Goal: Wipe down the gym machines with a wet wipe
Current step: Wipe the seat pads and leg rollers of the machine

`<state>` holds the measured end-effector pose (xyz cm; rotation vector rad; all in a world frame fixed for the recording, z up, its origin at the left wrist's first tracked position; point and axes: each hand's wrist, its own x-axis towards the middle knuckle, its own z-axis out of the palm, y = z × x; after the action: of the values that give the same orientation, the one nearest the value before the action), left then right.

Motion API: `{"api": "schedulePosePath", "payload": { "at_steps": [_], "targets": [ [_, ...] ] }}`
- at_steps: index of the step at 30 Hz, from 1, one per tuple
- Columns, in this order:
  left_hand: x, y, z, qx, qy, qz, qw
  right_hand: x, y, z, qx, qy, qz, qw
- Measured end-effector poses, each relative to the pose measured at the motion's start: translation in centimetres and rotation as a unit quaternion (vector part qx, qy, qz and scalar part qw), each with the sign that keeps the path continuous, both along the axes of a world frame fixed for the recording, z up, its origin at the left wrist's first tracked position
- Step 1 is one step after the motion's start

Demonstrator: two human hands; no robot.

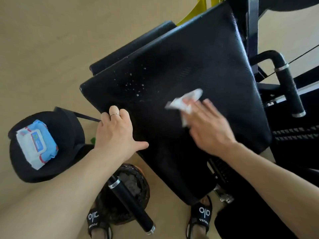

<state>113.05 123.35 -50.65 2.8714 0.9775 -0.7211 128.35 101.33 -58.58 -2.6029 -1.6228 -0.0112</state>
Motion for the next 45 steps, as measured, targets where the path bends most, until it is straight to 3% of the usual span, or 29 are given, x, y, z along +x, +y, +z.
{"api": "schedulePosePath", "payload": {
  "at_steps": [2, 4, 8, 10, 12, 14, 16, 17, 18, 21, 24, 27, 31, 33, 35, 37, 39, 42, 43, 45],
  "targets": [
    [-0.2, 0.1, -0.2, 0.007, 0.006, -0.005, 1.000, -0.2, 1.1, 0.6, 0.059, 0.040, -0.212, 0.975],
    [-0.2, 0.2, -0.3, 0.006, 0.002, -0.011, 1.000, -5.2, 3.3, 0.3, 0.102, 0.067, -0.295, 0.948],
    [-0.5, 0.4, -0.3, 0.002, -0.010, -0.029, 1.000, -17.1, 3.3, -1.0, 0.054, 0.122, -0.060, 0.989],
    [-0.6, 0.5, -0.2, 0.002, -0.003, -0.039, 0.999, -16.9, 0.9, -1.6, 0.015, 0.088, 0.035, 0.995],
    [-0.5, 0.7, -0.2, -0.005, 0.007, -0.045, 0.999, -14.1, -1.1, -2.0, -0.012, 0.059, 0.032, 0.998],
    [-0.5, 0.9, 0.0, -0.017, 0.012, -0.050, 0.999, -11.0, -2.0, -1.7, -0.003, 0.062, -0.151, 0.987],
    [-0.6, 1.1, 0.1, -0.022, 0.017, -0.055, 0.998, -10.6, -0.7, -1.2, 0.044, 0.096, -0.371, 0.923],
    [-0.6, 1.1, 0.1, -0.026, 0.020, -0.056, 0.998, -12.0, 0.7, -1.1, 0.054, 0.102, -0.404, 0.908],
    [-0.7, 1.2, 0.1, -0.033, 0.020, -0.055, 0.998, -14.3, 2.0, -1.1, 0.056, 0.109, -0.379, 0.917],
    [-0.8, 1.9, 0.4, -0.069, 0.000, -0.047, 0.997, -21.0, 2.8, -1.2, 0.042, 0.146, -0.127, 0.980],
    [-1.0, 2.7, 0.7, -0.103, -0.026, -0.054, 0.993, -18.3, 0.7, -1.4, -0.003, 0.099, 0.021, 0.995],
    [-1.3, 3.2, 1.1, -0.119, -0.053, -0.063, 0.989, -11.6, 1.7, -0.6, 0.015, 0.074, -0.076, 0.994],
    [-1.7, 3.8, 1.5, -0.099, -0.098, -0.058, 0.989, -6.7, 9.0, 1.9, 0.095, 0.096, -0.279, 0.951],
    [-2.0, 3.7, 1.3, -0.102, -0.125, -0.036, 0.986, -7.7, 13.0, 3.2, 0.099, 0.116, -0.242, 0.958],
    [-2.1, 3.6, 0.9, -0.112, -0.149, -0.016, 0.982, -8.9, 14.3, 3.7, 0.089, 0.092, -0.077, 0.989],
    [-2.0, 3.7, 0.7, -0.116, -0.149, -0.011, 0.982, -7.4, 13.5, 4.0, 0.052, 0.055, 0.057, 0.996],
    [-1.8, 3.7, 0.7, -0.110, -0.125, -0.022, 0.986, -4.1, 12.5, 3.7, 0.066, 0.020, 0.030, 0.997],
    [-1.6, 3.8, 0.7, -0.090, -0.092, -0.039, 0.991, -2.0, 13.5, 4.3, 0.092, 0.052, -0.195, 0.975],
    [-1.6, 3.8, 0.7, -0.088, -0.086, -0.049, 0.991, -2.9, 14.9, 4.7, 0.098, 0.061, -0.207, 0.971],
    [-1.6, 3.9, 0.4, -0.087, -0.082, -0.064, 0.991, -5.4, 17.5, 5.4, 0.102, 0.069, -0.085, 0.989]
  ]
}}
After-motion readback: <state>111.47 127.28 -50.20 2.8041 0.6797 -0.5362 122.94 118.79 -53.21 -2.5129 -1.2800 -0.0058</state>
